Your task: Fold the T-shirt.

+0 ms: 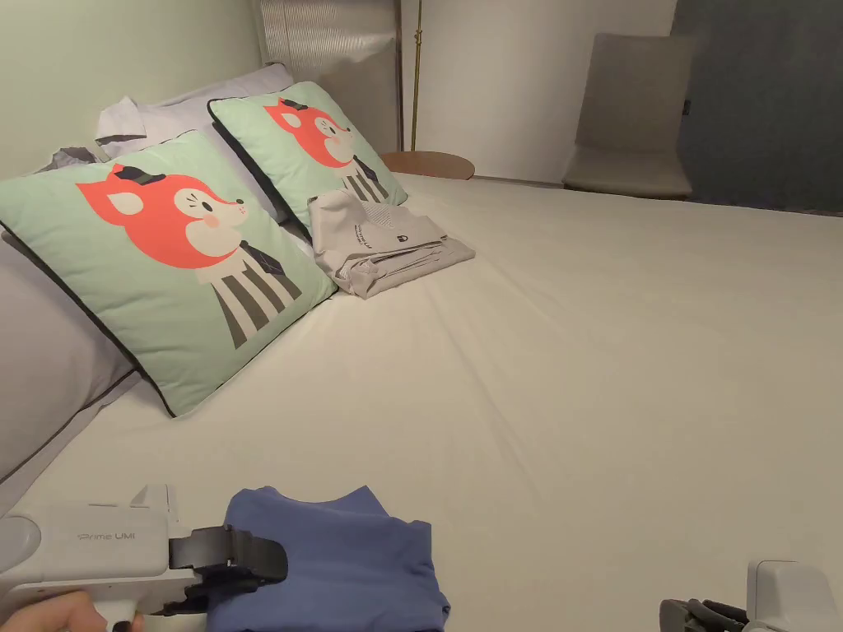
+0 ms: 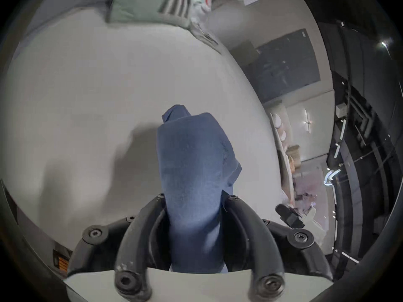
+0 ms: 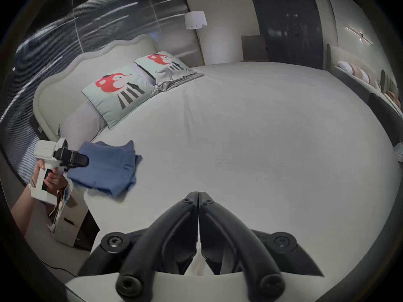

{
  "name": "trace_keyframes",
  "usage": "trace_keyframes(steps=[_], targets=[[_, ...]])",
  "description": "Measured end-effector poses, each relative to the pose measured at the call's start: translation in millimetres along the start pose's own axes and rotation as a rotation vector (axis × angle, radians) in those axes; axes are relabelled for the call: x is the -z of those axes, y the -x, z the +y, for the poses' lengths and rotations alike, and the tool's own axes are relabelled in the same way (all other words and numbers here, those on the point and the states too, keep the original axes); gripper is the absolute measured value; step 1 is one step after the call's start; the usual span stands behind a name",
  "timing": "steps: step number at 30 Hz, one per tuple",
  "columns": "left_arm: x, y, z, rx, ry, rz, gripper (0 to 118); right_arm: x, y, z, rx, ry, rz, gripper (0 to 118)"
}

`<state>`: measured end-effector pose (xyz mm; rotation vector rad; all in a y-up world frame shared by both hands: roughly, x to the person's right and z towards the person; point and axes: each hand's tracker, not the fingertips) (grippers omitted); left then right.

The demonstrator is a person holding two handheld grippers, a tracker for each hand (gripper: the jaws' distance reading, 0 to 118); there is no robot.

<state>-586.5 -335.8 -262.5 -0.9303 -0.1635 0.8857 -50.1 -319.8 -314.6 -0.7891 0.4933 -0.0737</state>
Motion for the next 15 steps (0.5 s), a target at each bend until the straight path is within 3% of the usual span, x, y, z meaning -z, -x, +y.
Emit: trace_keyframes(steps=[6,8,10,12,15], targets=[[-6,49,57,-0.045,-0.071,0.119,30,12,14,1,-0.019,0.017,0.018,0],[-5,34,51,-0.025,-0.124,0.217,50,10,15,2,-0.025,0.016,0.015,0],[-5,27,48,0.045,-0.182,0.337,88,8,14,2,-0.032,0.013,0.004,0],[-7,16,38,0.113,-0.236,0.4,110,3,10,2,-0.031,0.007,-0.008,0],[-20,-9,20,0.203,-0.3,0.412,110,-3,2,2,-0.008,-0.009,-0.015,0]])
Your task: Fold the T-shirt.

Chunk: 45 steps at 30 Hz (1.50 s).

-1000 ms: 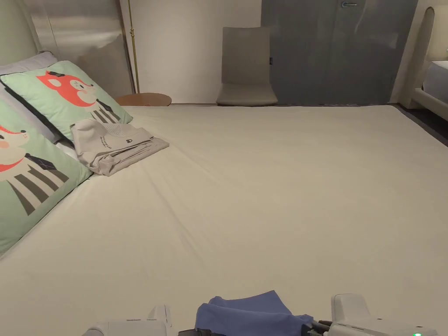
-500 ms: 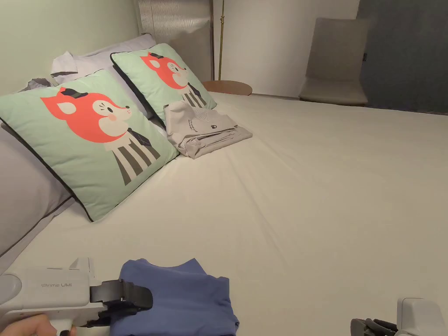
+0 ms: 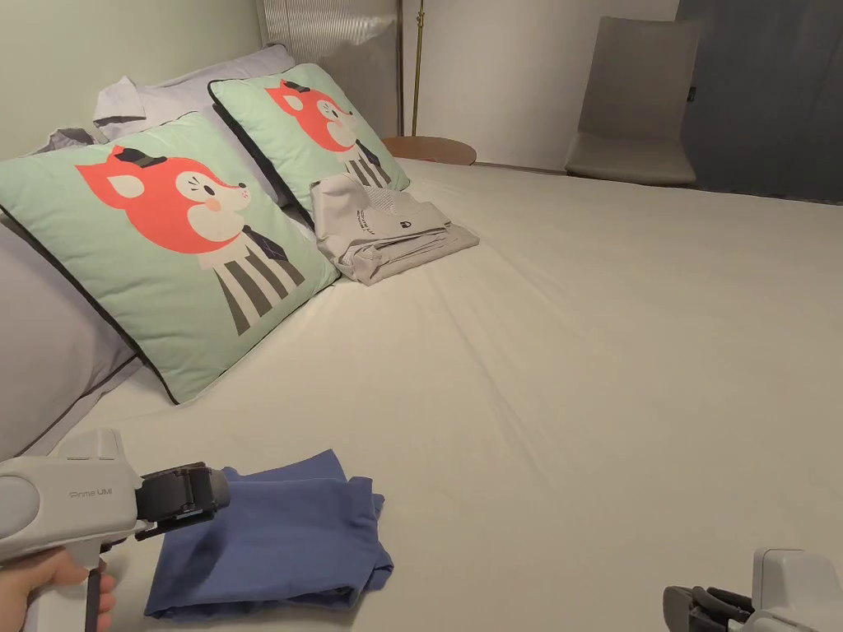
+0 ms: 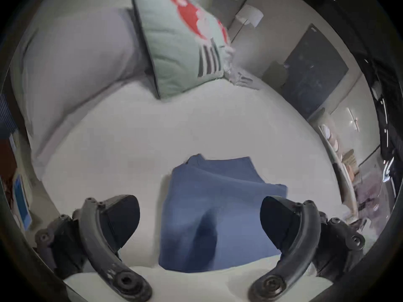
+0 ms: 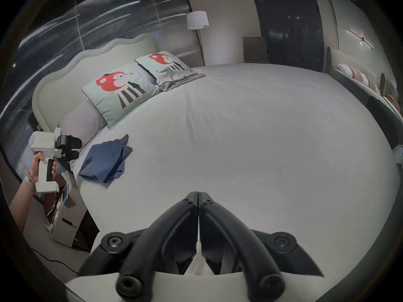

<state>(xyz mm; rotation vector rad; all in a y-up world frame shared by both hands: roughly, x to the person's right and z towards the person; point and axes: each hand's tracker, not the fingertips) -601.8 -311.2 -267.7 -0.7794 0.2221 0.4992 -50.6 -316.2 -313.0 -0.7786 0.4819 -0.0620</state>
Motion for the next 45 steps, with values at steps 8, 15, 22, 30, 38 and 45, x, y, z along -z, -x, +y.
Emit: trace_keyframes(steps=[8,15,22,30,38,45], targets=[[-35,-67,-37,-0.003,0.053,-0.273,27,-21,-20,-10,0.049,-0.043,-0.011,0],[-20,-174,-99,0.171,0.078,-0.253,1,-58,-45,-22,0.097,-0.116,-0.054,0],[-44,-273,-120,0.339,-0.167,-0.302,1,-112,-72,-14,0.092,-0.279,-0.22,0],[-101,-364,-102,0.452,-0.632,-0.268,1,-187,-78,35,0.016,-0.657,-0.423,0],[-138,-385,-101,0.464,-0.922,-0.214,1,-226,-63,59,-0.113,-0.926,-0.568,0],[-128,-381,-113,0.497,-0.897,-0.192,1,-210,-61,45,-0.108,-0.885,-0.558,0]])
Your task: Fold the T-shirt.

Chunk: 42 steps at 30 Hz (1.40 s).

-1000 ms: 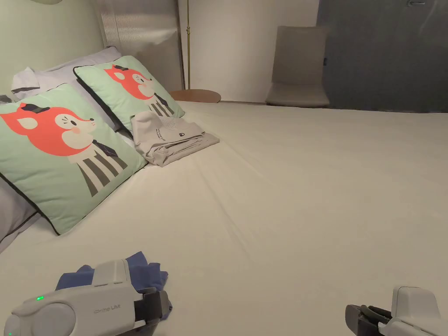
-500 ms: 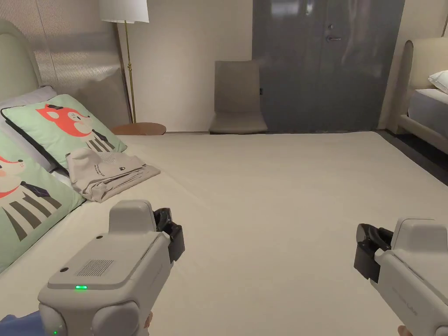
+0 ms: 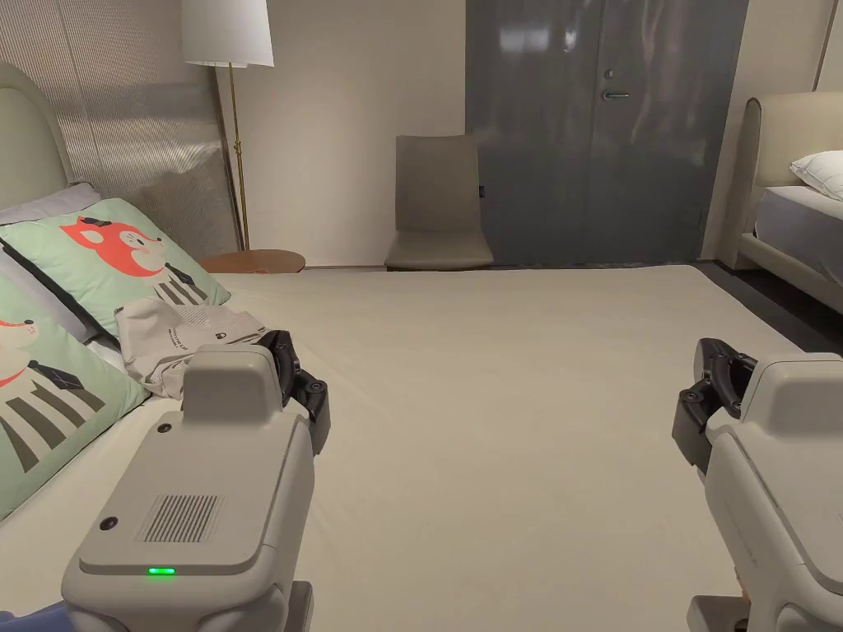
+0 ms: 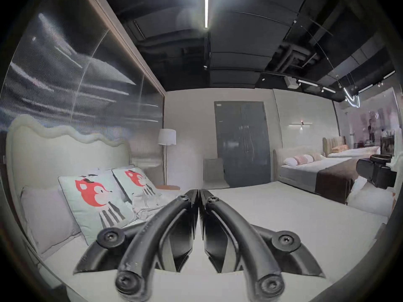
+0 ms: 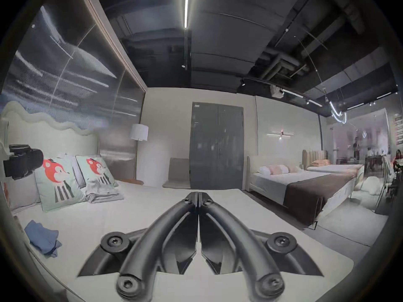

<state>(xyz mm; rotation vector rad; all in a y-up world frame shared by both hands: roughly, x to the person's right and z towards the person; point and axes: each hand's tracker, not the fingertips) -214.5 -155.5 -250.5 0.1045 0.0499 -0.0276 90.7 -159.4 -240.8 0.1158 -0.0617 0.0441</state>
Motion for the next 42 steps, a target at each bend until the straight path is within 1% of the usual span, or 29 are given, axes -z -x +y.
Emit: trace_keyframes(steps=[10,11,12,13,14,16,17,18,19,21,22,28,38,42], targets=[[2,-2,-4,-0.005,0.014,-0.012,1,1,1,6,-0.024,-0.013,0.008,1],[1,-2,-4,-0.007,0.016,-0.015,5,1,1,5,-0.027,-0.012,0.006,1],[1,-2,-4,-0.008,0.016,-0.014,19,0,1,4,-0.026,-0.01,0.005,2],[1,-2,-5,-0.012,0.016,-0.017,28,0,1,3,-0.022,-0.008,0.004,6],[1,-1,-5,-0.014,0.02,-0.021,37,1,1,1,-0.02,-0.004,0.002,18],[1,-2,-6,-0.013,0.025,-0.026,66,0,1,0,-0.015,0.002,0.002,80],[1,-2,-6,-0.015,0.027,-0.024,83,1,1,-1,-0.012,0.011,0.009,105],[2,-2,-7,-0.017,0.032,-0.023,107,2,1,-2,-0.009,0.018,0.011,118],[2,-1,-8,-0.022,0.036,-0.027,111,3,2,-2,-0.009,0.017,0.006,118],[-1,0,-10,-0.029,0.009,-0.012,111,-2,3,-3,-0.018,-0.018,-0.003,118],[0,-1,-9,-0.037,0.016,-0.031,111,-1,3,-2,-0.019,-0.014,0.002,118],[-2,-1,-7,-0.046,0.013,-0.016,111,-1,2,-2,-0.018,-0.006,0.012,118],[-5,-8,-8,-0.009,0.006,-0.025,111,-1,2,-5,-0.017,0.019,0.005,118],[-6,-8,-7,-0.023,0.001,-0.022,111,-1,1,-6,-0.013,0.018,0.007,118]])
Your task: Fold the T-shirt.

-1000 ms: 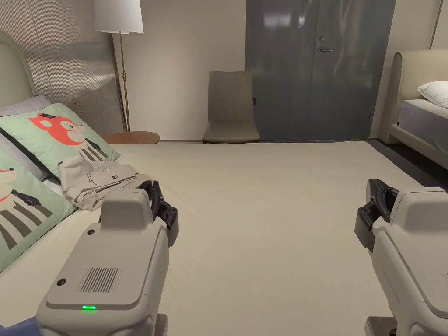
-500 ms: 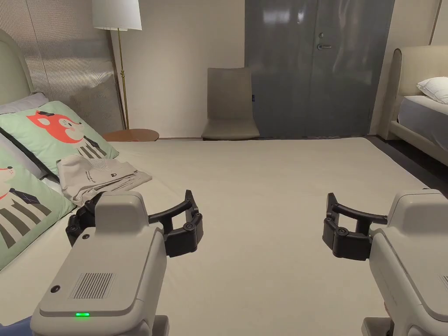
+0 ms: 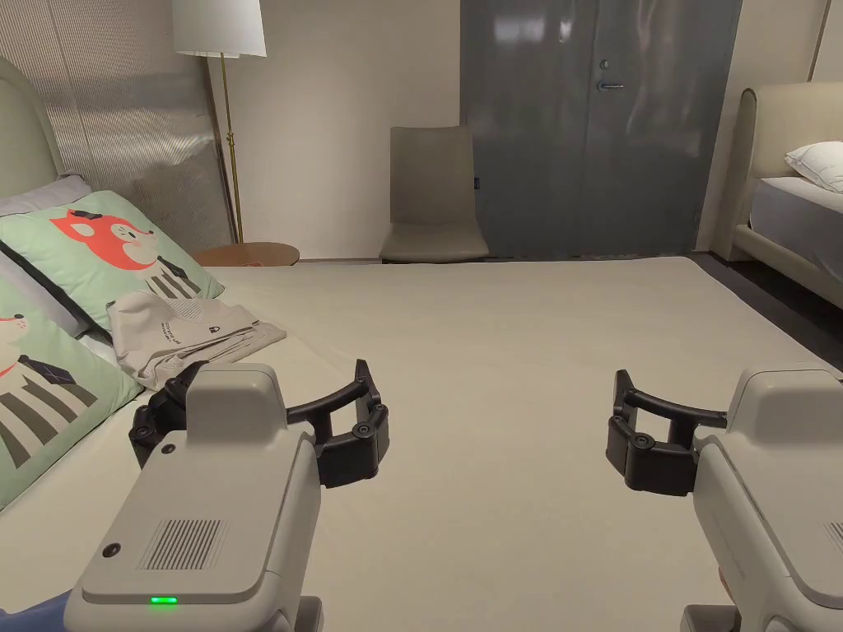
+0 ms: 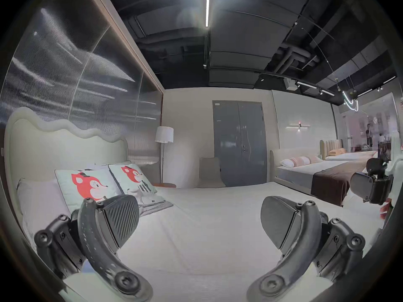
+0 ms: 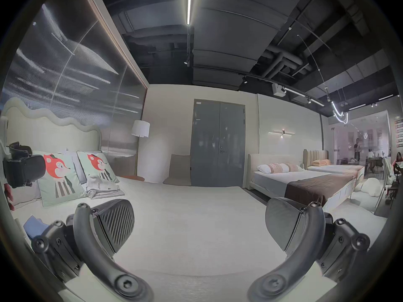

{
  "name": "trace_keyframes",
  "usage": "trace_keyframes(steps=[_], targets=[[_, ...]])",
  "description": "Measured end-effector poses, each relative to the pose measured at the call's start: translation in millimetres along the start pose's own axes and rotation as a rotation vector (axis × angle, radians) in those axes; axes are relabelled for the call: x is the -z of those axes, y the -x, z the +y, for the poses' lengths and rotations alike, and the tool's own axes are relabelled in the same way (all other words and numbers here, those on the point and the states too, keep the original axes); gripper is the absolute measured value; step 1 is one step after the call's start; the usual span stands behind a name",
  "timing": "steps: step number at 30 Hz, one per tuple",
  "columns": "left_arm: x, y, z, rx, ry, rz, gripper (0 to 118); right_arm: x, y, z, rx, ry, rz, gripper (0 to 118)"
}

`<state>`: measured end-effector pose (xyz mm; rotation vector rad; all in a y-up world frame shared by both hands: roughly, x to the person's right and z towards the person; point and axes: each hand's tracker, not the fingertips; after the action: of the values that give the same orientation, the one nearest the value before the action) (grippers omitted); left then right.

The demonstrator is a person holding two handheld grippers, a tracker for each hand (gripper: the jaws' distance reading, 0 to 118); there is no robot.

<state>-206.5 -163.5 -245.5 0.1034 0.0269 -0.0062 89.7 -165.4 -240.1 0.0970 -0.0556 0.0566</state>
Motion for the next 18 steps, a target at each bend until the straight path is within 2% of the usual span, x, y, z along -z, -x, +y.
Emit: trace_keyframes(steps=[18], targets=[[-2.0,3.4,0.1,-0.012,0.007,0.009,111,-1.9,0.5,-1.2,0.017,0.007,0.007,118]])
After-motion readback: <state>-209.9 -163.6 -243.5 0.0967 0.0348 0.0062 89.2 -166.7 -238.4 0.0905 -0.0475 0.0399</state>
